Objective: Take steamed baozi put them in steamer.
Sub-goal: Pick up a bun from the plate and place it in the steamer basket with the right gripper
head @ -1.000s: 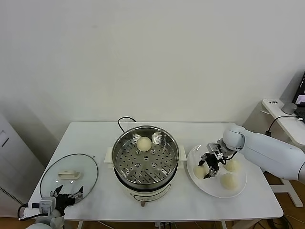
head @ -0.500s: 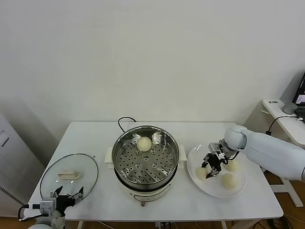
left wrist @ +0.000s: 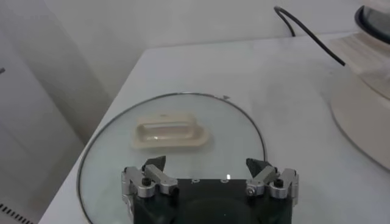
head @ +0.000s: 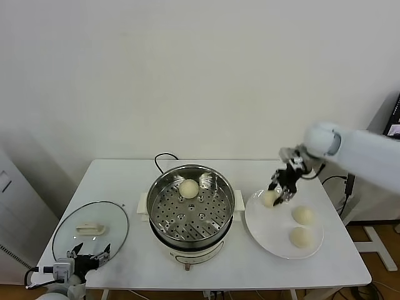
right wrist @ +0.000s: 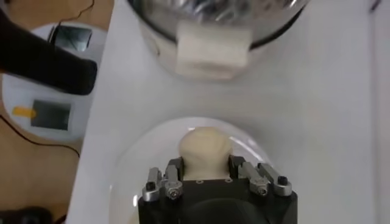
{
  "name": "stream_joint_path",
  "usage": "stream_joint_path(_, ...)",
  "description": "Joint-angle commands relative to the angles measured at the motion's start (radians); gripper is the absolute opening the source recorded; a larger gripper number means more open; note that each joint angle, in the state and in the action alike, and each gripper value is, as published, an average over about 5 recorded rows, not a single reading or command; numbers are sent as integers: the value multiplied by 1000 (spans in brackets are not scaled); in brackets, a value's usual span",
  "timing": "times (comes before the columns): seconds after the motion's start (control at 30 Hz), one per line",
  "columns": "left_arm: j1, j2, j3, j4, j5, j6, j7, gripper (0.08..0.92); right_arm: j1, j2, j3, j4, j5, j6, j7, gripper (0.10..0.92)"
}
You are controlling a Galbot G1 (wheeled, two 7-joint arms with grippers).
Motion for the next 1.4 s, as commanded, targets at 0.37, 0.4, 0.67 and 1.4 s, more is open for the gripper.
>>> stream_joint_path(0.37,2,-1,2,0,1,-4,0,823,151,337,-15,46,412,-234,210,467)
stream_joint_path(0.4,2,-1,2,0,1,-4,0,823,139,353,-8,44,414,-239,224,467)
stream_joint_path(0.67,0,-6,2,3,0,-5,0,823,24,466,41,34,417,-270,335,467)
stream_joint_path(1.4,27,-26,-22,-4,6,-10,-1,823,-210,556,76,-8,343,-334,504,468)
